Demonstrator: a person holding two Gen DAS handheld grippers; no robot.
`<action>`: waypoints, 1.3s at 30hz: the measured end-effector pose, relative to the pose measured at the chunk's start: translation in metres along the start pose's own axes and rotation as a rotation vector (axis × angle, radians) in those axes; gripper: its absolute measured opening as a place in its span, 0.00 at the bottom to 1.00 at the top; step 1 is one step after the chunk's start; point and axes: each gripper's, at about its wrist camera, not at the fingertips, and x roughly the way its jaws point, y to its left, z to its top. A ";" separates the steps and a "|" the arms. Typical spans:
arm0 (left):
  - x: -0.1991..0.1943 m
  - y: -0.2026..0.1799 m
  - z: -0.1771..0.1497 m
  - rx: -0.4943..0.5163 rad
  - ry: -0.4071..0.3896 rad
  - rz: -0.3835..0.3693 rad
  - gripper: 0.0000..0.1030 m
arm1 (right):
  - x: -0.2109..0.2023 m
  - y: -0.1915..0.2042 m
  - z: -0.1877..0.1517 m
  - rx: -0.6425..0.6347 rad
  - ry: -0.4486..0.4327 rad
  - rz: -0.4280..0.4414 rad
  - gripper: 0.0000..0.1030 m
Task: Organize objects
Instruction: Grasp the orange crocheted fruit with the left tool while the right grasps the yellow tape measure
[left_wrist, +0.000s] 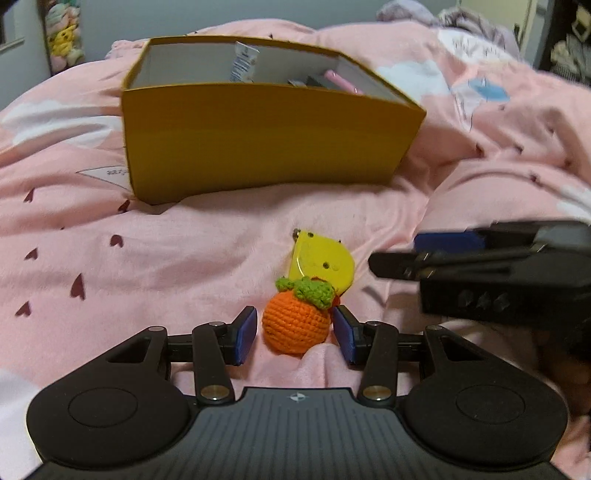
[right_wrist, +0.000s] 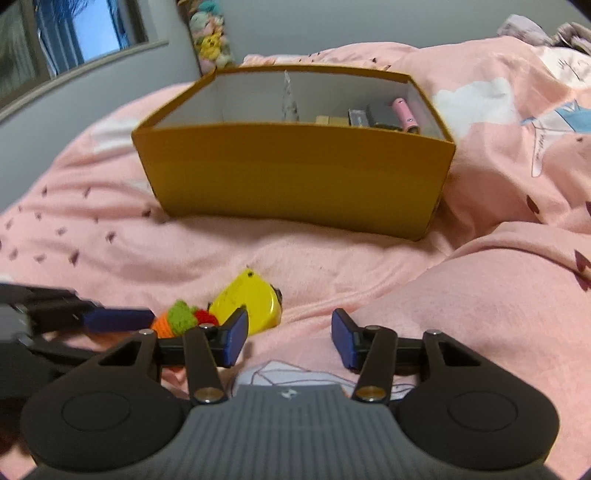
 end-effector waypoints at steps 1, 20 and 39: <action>0.005 -0.002 0.000 0.012 0.011 0.006 0.51 | 0.000 0.000 0.001 0.002 -0.002 0.004 0.51; -0.020 0.042 0.011 -0.196 -0.088 0.152 0.46 | 0.011 0.048 0.028 -0.426 0.031 -0.012 0.57; 0.001 0.042 0.005 -0.172 -0.043 0.162 0.46 | 0.070 0.040 0.014 -0.417 0.194 0.115 0.67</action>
